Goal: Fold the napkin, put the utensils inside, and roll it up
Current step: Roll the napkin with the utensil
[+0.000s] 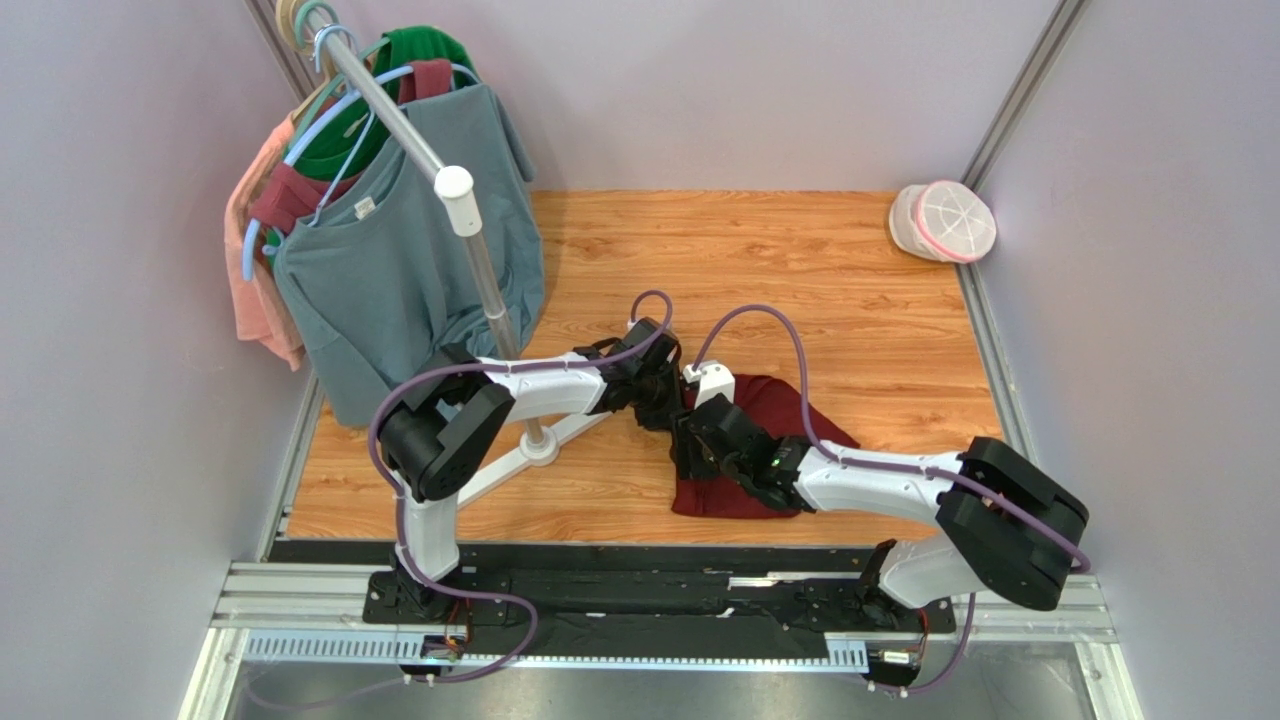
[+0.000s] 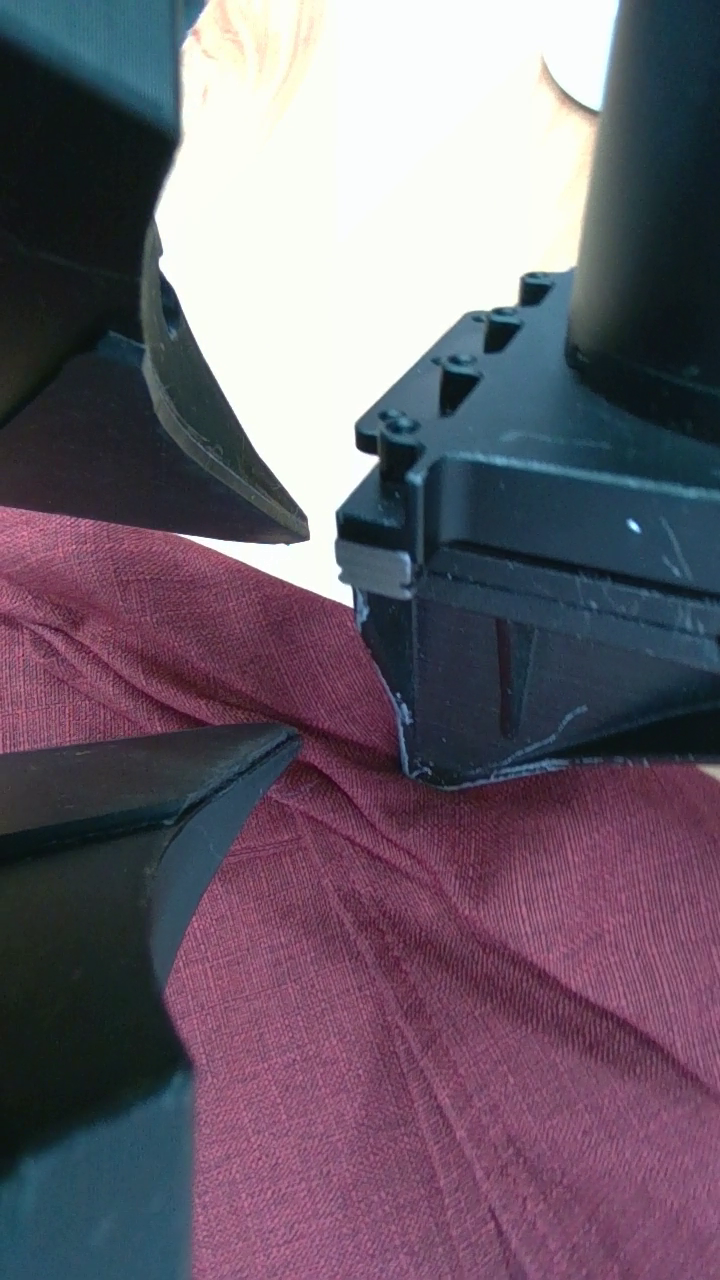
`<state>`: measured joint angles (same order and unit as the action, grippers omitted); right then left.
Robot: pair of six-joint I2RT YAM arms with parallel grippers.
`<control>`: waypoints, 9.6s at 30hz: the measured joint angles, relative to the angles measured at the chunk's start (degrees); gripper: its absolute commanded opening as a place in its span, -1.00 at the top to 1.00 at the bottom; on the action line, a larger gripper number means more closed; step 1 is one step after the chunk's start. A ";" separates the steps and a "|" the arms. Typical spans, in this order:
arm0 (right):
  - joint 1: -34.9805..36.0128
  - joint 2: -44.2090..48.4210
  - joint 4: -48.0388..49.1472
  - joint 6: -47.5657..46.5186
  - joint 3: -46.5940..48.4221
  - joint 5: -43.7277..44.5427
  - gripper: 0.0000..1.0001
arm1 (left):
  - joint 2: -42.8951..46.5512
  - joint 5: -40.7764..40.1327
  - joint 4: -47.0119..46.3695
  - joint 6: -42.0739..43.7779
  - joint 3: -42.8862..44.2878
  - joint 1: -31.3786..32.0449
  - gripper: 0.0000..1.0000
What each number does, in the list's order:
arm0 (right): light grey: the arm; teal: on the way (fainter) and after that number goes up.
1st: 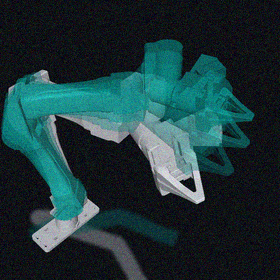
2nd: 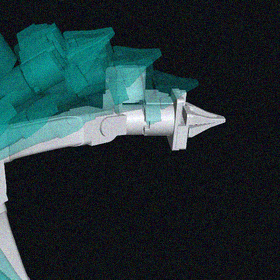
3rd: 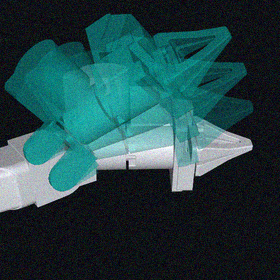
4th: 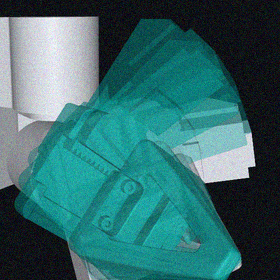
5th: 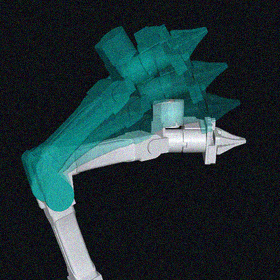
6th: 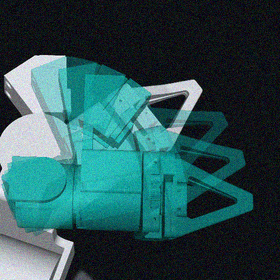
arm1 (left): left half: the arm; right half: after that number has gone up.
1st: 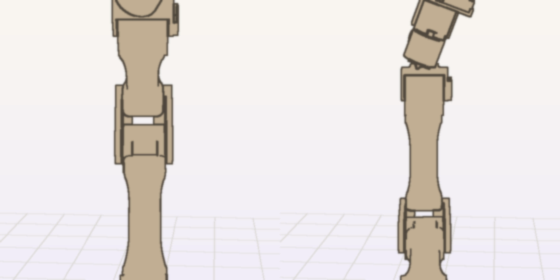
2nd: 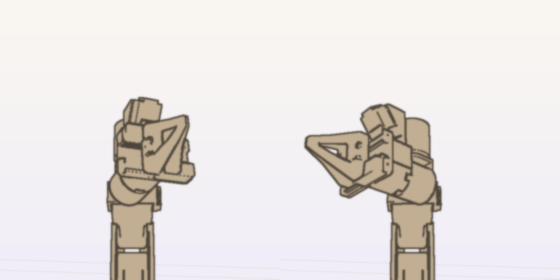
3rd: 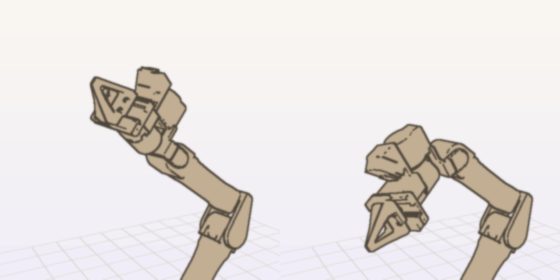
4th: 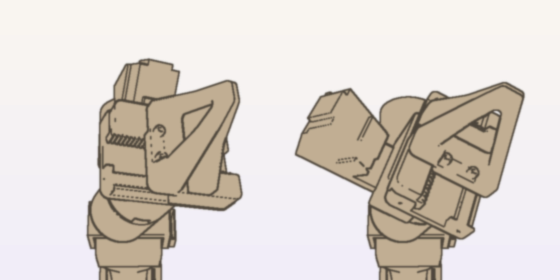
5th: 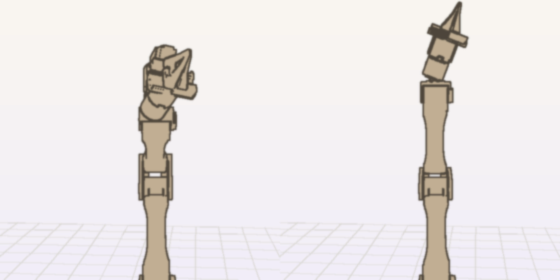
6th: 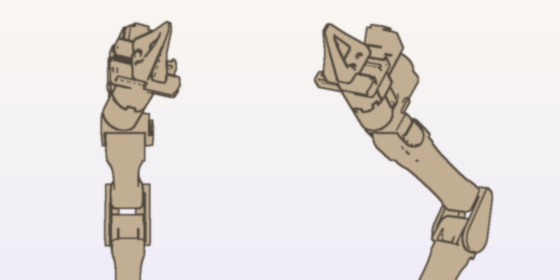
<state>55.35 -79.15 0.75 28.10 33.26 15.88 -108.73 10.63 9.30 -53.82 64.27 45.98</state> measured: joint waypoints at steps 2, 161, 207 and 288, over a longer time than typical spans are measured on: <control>-0.24 -0.22 0.04 -0.85 0.00 -0.79 -0.02 | 0.00 0.04 -0.20 0.00 -0.13 -0.02 1.00; -2.38 -3.69 2.78 7.13 -1.18 -0.81 1.00 | -6.08 -3.52 23.45 13.18 18.45 0.42 -0.38; -28.17 -7.45 49.92 20.35 -25.57 -40.06 1.00 | 0.83 2.03 -1.49 8.59 1.40 -1.38 0.01; -30.86 -10.75 49.92 21.73 -22.69 -39.39 0.99 | -6.69 7.82 -29.97 -4.50 -2.19 -1.49 1.00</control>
<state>24.49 -89.91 50.68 49.82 10.57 -23.51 -115.42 18.46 -20.67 -58.33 62.08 44.49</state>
